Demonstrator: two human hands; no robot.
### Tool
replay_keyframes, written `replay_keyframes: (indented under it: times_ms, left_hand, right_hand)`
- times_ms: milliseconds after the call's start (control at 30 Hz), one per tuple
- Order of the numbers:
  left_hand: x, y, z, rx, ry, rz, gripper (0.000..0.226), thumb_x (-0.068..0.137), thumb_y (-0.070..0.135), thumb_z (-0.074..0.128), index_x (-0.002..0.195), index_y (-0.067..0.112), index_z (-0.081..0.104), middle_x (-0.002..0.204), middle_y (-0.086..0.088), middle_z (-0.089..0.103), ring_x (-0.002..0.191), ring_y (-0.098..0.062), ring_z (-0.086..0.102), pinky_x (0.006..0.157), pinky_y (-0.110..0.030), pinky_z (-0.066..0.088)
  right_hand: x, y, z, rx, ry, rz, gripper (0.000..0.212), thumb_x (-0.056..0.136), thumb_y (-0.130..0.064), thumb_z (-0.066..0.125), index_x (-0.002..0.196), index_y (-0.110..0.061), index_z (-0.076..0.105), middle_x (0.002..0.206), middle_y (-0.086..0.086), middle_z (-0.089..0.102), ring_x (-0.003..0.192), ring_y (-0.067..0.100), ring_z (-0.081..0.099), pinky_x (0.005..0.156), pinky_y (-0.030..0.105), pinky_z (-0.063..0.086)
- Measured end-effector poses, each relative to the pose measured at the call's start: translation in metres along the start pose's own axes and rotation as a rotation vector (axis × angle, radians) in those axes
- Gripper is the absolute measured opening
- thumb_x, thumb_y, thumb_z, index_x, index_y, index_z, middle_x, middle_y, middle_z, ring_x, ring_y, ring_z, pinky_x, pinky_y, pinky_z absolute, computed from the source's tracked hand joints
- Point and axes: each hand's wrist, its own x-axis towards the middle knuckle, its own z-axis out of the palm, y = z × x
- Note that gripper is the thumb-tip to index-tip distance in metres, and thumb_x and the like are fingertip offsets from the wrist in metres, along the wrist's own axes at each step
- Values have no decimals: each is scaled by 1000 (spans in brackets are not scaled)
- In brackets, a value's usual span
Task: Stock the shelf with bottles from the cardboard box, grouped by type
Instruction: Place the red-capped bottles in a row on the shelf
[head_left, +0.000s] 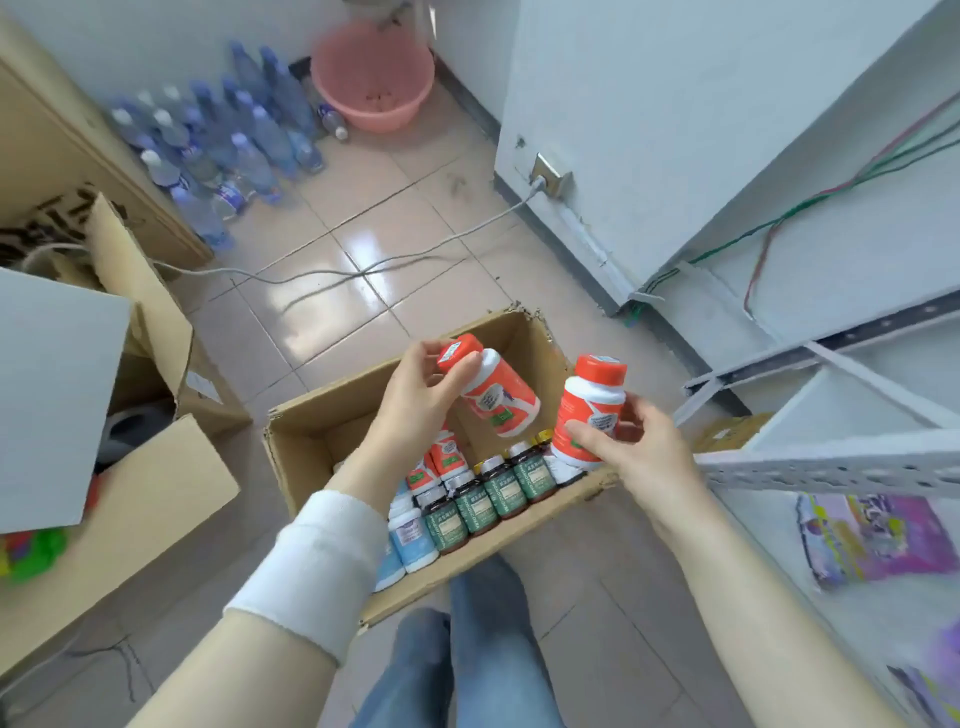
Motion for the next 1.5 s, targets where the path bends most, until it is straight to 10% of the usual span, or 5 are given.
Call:
replay_keyframes:
  times_ms: [233,333,933,1300,1500]
  left_hand:
    - [-126,119,44,-306,-308,20,34,91,35,53,115,11,53,93,-9,67,75,-15,71,59,-29,58]
    - [-177,162,76,-283,-381,118,38,91,36,52,119,11,51,106,-13,67,94,-27,67,81,-41,55]
    - [-559,304,440,-382,-977,514,16,88,33,57,94,19,59,73,3,74,68,-13,72,59,-28,57]
    - [-625,349,641,13,-1100,707,45,88,43,55,122,14,49,114,-9,64,102,-23,64,95,-41,49]
    - [-598,397,764,218,-1089,870,36,88,46,54,113,21,47,99,4,60,84,-8,59,66,-21,45]
  right_hand:
    - [-155,-43,-83,294,160,-63,27,73,-12,74,95,-21,62,96,3,70,87,14,64,79,26,48]
    - [-210,-57,-134,413,243,-118,24,71,-11,73,92,-20,63,92,1,70,88,17,65,88,35,49]
    - [-590,74,-498,454,794,-356,32,69,-20,73,100,-20,62,99,2,70,95,17,64,87,33,50]
    - [-637,138,-682,471,944,-385,45,60,-25,72,102,-16,62,100,3,70,89,14,68,70,24,54]
    - [-595,140,-798,325,914,-300,41,76,-16,71,114,-17,55,106,1,66,96,13,64,72,24,51]
